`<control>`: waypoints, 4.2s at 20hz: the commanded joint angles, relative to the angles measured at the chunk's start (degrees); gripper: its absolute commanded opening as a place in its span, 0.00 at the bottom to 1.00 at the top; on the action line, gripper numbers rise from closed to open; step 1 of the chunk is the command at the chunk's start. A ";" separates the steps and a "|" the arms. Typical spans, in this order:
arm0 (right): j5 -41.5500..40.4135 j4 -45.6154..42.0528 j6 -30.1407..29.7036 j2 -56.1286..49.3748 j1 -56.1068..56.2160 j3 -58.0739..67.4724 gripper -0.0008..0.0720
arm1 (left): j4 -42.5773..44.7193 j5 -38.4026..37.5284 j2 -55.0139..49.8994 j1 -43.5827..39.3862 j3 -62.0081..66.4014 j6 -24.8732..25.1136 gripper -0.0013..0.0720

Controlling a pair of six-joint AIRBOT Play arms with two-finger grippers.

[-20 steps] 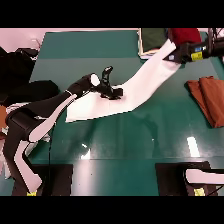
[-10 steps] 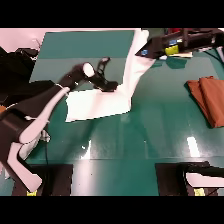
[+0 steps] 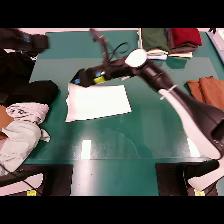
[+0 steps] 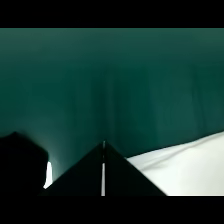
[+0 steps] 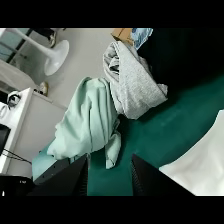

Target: Fold the shirts.

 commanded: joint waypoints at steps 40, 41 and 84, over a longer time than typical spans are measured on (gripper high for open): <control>14.29 -29.88 4.83 11.50 -59.82 -11.15 0.03 | -9.44 9.88 1.18 -23.21 -8.74 0.90 0.05; 13.57 -29.83 4.83 11.98 -63.52 -11.15 0.03 | -9.57 9.94 1.18 -23.21 -8.74 0.83 0.05; 10.95 -43.69 9.49 43.74 -92.91 -41.22 0.83 | -9.62 7.21 1.18 -23.19 -8.74 1.51 0.05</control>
